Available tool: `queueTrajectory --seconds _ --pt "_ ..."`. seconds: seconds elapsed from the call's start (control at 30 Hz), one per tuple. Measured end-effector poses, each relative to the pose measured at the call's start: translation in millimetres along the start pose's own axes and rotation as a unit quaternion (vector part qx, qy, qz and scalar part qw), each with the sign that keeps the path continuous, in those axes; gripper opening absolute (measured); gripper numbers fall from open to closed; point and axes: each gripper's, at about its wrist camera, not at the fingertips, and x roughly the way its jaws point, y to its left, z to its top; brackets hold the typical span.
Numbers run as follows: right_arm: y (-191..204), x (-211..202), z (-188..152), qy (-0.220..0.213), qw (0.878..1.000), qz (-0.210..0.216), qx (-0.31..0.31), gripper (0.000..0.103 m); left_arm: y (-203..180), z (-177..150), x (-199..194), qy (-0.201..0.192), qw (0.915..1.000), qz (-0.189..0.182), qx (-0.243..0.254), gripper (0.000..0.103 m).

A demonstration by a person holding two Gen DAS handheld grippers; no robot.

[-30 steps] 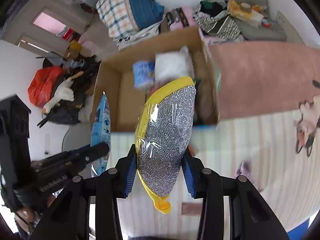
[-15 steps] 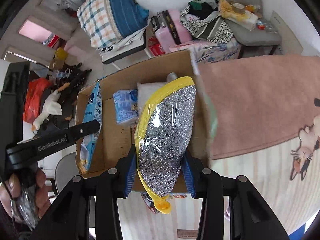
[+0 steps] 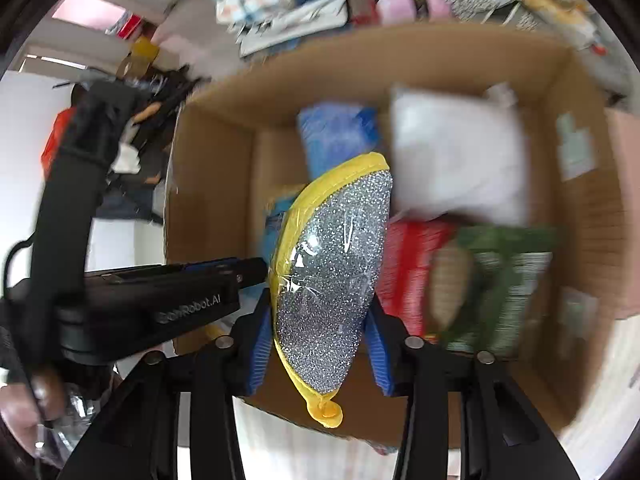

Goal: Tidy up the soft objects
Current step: 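Carry tube and scrubber into the box and open both tools, then move both tools back over the table toward the lilac plush toy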

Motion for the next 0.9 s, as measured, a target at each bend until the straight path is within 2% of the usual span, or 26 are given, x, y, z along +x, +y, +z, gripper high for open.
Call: queueTrajectory --seconds 0.03,0.1,0.13,0.17,0.23,0.53,0.57,0.6,0.63,0.67,0.77,0.9 --pt "0.2 8.7 3.0 0.015 1.0 0.005 0.005 0.048 2.7 -0.4 0.9 0.001 1.0 -0.006 -0.002 0.033" --pt "1.3 21.1 4.3 0.029 1.0 0.004 0.004 0.051 3.3 -2.9 -1.1 -0.007 0.9999 0.006 0.005 0.048" --pt "1.3 23.7 4.4 0.028 1.0 -0.008 0.003 0.059 2.8 -4.8 -2.7 -0.008 0.9999 0.01 0.009 0.051" --pt "1.2 25.1 4.6 0.027 1.0 -0.015 0.002 0.075 1.9 -7.1 -4.5 -0.013 0.9998 0.012 0.013 0.056" --pt "0.1 28.7 5.0 0.03 0.999 -0.013 0.002 0.088 -0.3 -11.4 -7.2 -0.017 0.9996 0.014 0.019 0.064" --pt "-6.8 17.4 1.9 0.017 0.999 -0.045 0.0 0.088 -10.9 -32.9 -26.4 -0.049 0.9973 0.041 0.037 0.067" --pt "-7.1 13.6 0.5 0.012 0.999 -0.05 -0.002 0.088 -11.1 -36.5 -30.1 -0.056 0.9966 0.046 0.039 0.076" --pt "-7.9 10.4 -1.2 0.01 0.999 -0.054 -0.004 0.089 -11.0 -37.8 -33.4 -0.063 0.9959 0.051 0.039 0.09" --pt "-7.5 6.5 -3.1 0.007 0.998 -0.063 -0.006 0.097 -12.1 -42.6 -37.7 -0.075 0.9946 0.06 0.039 0.095" --pt "-7.3 2.7 -5.1 0.003 0.998 -0.07 -0.009 0.103 -12.9 -47.2 -42.8 -0.088 0.9928 0.069 0.041 0.096" --pt "-7.5 -14.5 -15.3 -0.019 0.994 -0.102 -0.024 0.103 -19.4 -64.7 -56.5 -0.122 0.9875 0.085 0.051 0.097" --pt "-3.4 -40.4 -26.1 -0.049 0.989 -0.134 -0.038 0.103 -25.8 -76.4 -73.4 -0.152 0.9825 0.088 0.062 0.097"
